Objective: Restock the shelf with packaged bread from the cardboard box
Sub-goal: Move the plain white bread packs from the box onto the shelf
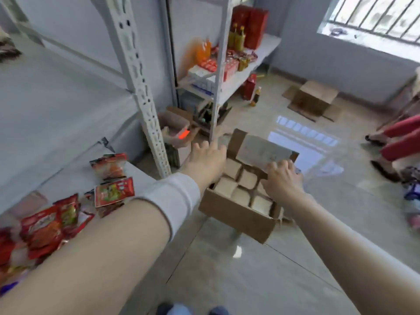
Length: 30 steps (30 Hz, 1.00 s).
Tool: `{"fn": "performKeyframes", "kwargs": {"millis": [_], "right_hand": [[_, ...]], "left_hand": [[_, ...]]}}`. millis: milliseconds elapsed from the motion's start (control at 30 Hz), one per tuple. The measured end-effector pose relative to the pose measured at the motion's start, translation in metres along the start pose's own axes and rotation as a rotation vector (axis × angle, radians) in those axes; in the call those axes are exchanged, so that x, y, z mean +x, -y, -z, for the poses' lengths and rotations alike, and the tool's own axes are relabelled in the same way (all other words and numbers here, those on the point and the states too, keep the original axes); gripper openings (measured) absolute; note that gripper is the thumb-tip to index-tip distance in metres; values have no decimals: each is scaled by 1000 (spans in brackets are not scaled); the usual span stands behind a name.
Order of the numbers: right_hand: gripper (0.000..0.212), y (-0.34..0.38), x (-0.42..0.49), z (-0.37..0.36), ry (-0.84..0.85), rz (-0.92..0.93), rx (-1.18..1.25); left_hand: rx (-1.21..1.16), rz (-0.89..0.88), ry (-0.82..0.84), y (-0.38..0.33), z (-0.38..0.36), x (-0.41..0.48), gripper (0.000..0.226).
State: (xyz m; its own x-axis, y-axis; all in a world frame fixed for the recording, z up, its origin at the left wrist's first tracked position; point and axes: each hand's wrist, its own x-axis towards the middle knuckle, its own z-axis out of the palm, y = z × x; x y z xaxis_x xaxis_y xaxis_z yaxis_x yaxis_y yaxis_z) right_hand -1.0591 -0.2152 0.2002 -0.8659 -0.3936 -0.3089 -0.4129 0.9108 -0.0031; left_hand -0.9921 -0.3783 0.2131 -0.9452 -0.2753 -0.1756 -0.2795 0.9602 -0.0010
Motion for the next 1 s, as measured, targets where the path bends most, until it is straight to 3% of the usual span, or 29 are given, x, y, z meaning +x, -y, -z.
{"fn": "performKeyframes", "kwargs": {"millis": [133, 333, 600, 800, 1000], "right_hand": [[42, -87, 18, -53, 125, -158, 47], [45, -127, 82, -125, 280, -226, 131], [70, -126, 210, -256, 561, -455, 521], [88, -127, 283, -367, 663, -736, 686], [78, -119, 293, -397, 585, -856, 707]], "left_hand": [[-41, -96, 186, -74, -59, 48, 36], [-121, -106, 425, -116, -144, 129, 45], [-479, 187, 709, -128, -293, 263, 57], [-632, 374, 522, -137, -410, 359, 70], [-681, 508, 240, -153, -449, 383, 76]]}}
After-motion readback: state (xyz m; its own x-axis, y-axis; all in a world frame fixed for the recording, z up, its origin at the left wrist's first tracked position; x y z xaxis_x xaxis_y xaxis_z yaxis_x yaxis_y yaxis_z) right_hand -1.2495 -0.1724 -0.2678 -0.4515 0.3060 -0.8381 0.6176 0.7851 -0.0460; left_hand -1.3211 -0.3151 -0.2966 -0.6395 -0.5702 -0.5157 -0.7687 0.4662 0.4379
